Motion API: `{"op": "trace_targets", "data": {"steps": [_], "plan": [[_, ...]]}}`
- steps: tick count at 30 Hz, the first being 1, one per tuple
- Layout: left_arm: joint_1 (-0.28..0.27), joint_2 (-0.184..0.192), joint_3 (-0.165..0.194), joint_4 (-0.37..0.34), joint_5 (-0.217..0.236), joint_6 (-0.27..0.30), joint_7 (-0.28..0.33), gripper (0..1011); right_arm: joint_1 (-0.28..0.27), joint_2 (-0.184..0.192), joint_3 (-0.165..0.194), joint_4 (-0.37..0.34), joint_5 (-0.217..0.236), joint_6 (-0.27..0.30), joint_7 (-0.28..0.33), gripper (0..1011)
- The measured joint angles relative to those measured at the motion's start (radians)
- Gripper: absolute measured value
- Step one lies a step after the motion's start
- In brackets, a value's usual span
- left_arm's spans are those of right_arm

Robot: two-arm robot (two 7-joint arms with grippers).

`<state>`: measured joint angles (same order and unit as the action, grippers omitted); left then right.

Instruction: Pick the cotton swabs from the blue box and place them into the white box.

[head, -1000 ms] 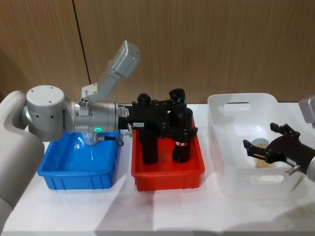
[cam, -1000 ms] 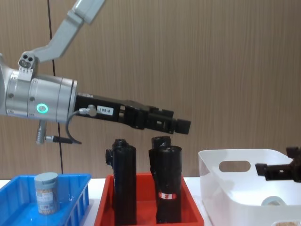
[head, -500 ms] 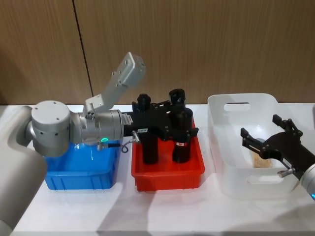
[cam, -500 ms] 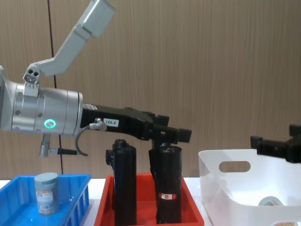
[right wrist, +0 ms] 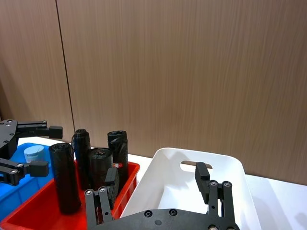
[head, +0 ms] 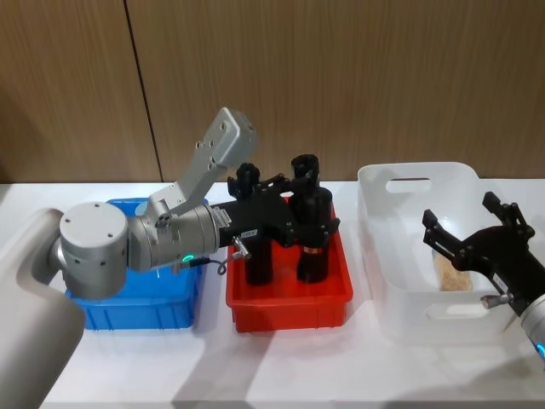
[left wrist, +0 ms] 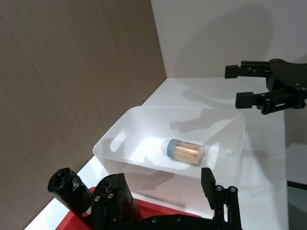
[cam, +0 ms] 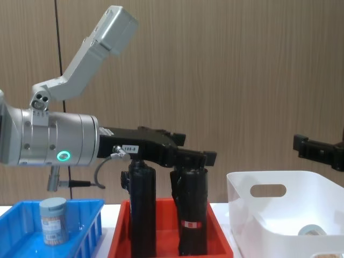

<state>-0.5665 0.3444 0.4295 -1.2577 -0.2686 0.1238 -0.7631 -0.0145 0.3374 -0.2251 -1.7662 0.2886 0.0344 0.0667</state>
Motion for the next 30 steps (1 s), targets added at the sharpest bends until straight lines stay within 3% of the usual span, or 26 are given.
{"op": "trace_targets", "data": {"steps": [30], "plan": [[0.17, 0.02, 0.013, -0.189, 0.035, -0.057, 0.387, 1004, 0.0, 0.0, -0.001, -0.001, -0.001, 0.0, 0.0, 1002]]}}
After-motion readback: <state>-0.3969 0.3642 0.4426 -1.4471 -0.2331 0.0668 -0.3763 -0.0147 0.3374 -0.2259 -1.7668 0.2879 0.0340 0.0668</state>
